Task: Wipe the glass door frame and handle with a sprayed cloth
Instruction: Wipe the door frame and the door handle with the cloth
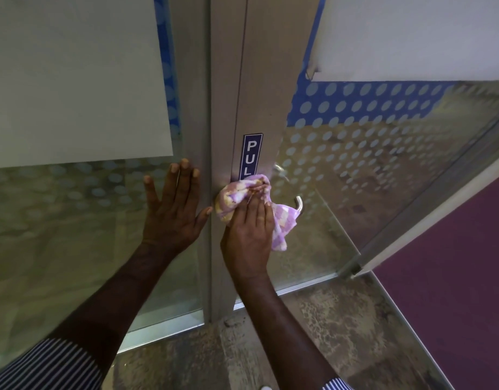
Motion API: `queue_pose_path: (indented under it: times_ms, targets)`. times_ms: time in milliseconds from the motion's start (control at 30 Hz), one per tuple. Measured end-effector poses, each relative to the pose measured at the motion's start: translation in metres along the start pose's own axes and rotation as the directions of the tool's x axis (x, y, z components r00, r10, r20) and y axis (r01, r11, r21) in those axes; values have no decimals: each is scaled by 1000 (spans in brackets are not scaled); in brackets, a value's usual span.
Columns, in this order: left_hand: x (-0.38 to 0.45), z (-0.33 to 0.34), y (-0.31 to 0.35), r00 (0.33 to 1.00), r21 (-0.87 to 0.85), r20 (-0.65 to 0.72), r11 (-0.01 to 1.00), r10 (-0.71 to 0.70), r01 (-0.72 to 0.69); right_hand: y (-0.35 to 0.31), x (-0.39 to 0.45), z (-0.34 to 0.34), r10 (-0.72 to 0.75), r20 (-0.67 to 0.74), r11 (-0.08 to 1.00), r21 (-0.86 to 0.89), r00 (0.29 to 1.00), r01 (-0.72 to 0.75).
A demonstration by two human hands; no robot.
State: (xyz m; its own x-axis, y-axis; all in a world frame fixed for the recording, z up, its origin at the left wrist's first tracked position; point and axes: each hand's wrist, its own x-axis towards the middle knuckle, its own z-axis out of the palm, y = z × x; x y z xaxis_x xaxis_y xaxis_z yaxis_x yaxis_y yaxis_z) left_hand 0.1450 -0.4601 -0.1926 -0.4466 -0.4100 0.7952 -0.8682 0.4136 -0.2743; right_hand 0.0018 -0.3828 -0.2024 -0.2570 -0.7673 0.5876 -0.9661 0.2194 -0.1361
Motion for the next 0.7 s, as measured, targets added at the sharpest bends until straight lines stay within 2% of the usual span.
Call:
queue_pose_path:
  times_ms: [100,267,367,500,567,633,700]
  targets:
    - [1,-1,2,1000,-12,14,1000,-20,20,6,5,-11,-10,61,999,35,998,7]
    - [2,-5,5,998,-28,49,999,-34,36,28,27,-36,93,111,991,81,990,-102]
    - [3,-6,6,996,-24,69,998,-56,58,44,44,-50,93,320,989,80,943,-125]
    - [4,-10,6,994,-16,82,998,-66,67,64,66,-55,3,516,967,215,857,-133]
    - [5,-12,6,995,0,83,998,-56,56,65,59,-57,-72,457,982,186,886,-16]
    - [4,-11,6,996,4,78,999,-47,46,67,33,-50,-188,296,979,128,937,156]
    - [5,-12,5,996,0,74,999,-48,49,76,8,-40,-351,193,933,150,916,326]
